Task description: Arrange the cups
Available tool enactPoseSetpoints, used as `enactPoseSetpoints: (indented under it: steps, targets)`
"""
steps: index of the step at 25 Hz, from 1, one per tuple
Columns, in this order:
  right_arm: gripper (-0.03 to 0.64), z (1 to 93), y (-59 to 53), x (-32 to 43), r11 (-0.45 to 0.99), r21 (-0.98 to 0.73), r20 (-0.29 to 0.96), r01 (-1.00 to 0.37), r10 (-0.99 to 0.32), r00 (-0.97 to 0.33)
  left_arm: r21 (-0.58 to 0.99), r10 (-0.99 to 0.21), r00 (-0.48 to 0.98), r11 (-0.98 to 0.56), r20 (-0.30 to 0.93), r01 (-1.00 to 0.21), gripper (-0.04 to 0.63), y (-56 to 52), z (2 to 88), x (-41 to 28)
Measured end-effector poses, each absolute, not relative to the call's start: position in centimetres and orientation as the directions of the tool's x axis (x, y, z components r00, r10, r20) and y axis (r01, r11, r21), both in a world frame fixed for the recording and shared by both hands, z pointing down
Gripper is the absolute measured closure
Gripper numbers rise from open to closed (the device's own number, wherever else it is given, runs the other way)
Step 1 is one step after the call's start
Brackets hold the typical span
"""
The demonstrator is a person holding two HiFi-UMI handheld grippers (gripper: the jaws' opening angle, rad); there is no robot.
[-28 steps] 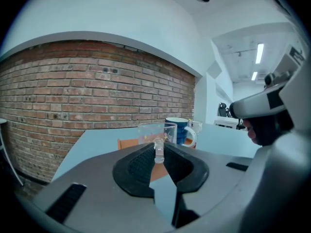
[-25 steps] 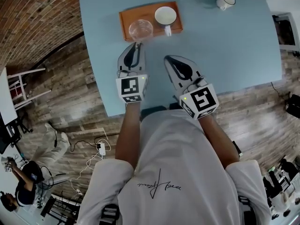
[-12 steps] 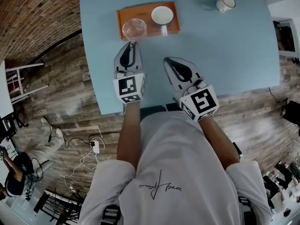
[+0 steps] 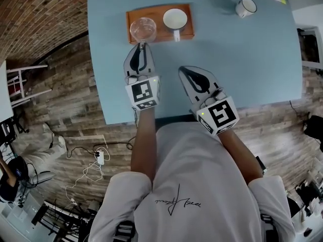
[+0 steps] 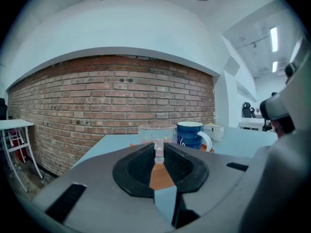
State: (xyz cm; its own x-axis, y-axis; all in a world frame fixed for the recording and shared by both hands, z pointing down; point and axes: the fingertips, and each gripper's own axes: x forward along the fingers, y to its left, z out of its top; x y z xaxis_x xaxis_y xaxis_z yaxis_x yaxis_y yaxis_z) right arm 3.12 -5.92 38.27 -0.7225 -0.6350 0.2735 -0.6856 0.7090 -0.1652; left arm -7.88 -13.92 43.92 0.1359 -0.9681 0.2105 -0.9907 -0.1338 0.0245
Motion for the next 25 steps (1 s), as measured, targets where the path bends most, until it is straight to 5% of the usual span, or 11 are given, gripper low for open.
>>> enactPoseSetpoints:
  steps: [25]
  targets:
    - [0.595,40.5,-5.2,5.8,0.729,-0.127,0.354,-0.673,-0.6,-0.717,-0.001,-0.985,-0.048,0.049,0.167,-0.999,0.541,-16.8,46.4,-7.5]
